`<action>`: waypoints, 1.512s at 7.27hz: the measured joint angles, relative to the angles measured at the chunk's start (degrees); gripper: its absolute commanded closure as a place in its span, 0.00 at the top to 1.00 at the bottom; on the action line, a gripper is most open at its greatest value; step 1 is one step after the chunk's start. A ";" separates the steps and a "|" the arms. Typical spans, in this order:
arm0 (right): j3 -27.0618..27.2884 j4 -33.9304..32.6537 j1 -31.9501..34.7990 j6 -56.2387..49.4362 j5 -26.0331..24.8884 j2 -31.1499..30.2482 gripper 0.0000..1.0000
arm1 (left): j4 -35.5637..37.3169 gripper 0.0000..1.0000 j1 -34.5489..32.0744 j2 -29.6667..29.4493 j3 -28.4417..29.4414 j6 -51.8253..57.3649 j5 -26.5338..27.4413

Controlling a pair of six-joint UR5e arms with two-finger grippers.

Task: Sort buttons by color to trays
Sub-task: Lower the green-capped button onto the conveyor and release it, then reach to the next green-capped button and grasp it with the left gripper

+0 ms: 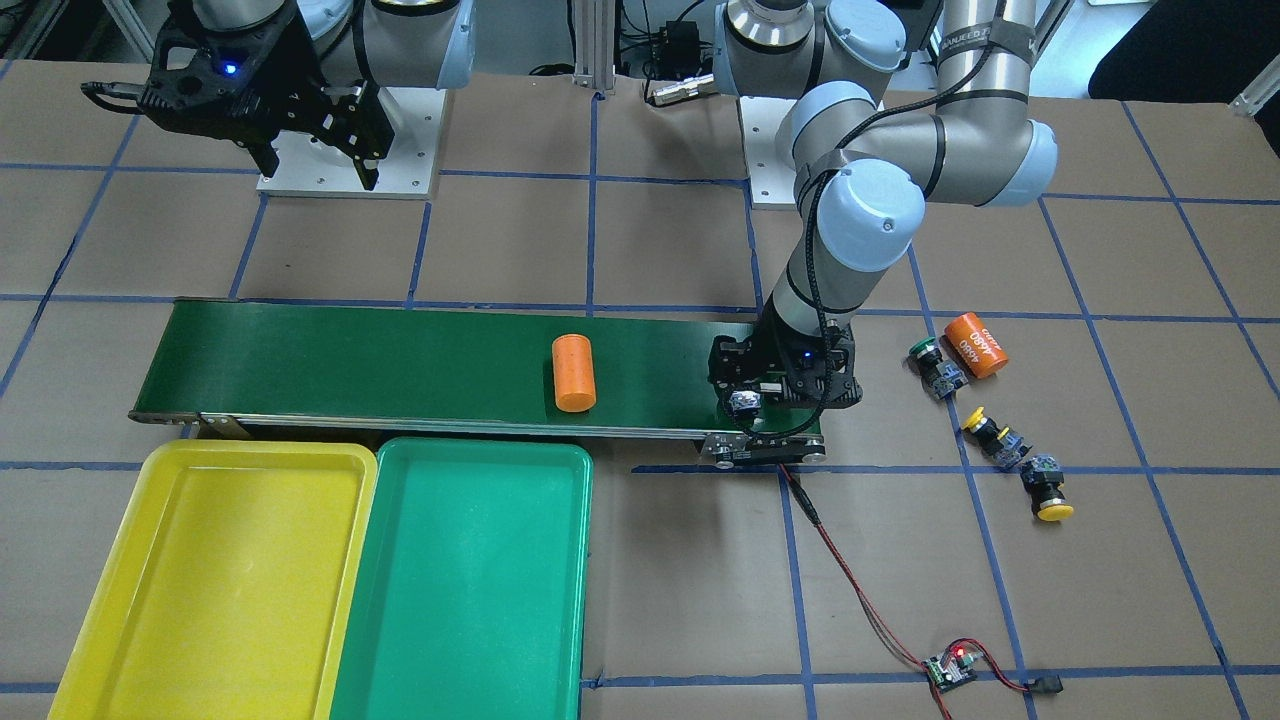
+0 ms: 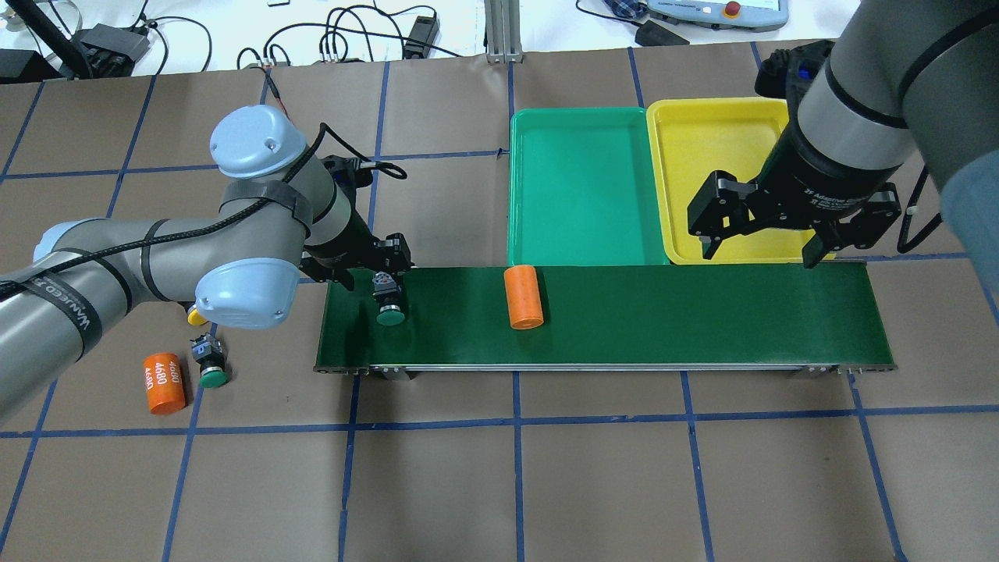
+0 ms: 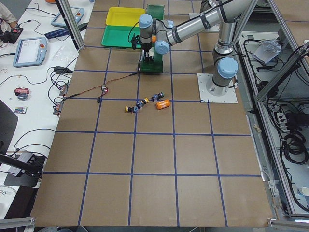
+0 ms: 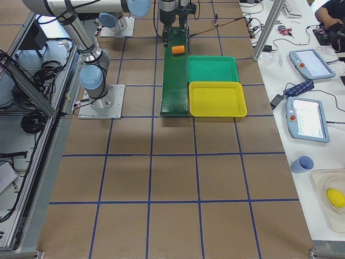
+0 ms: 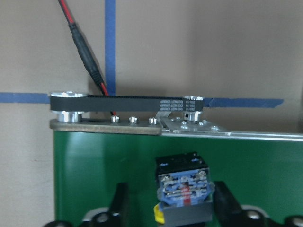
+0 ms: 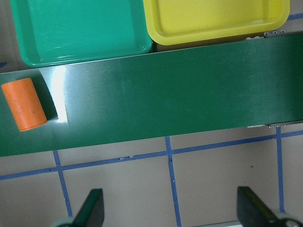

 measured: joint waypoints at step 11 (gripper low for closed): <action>0.09 0.27 -0.26 0.04 -0.41 0.69 1.00 | 4.01 1.00 34.16 1.13 -13.18 19.26 4.13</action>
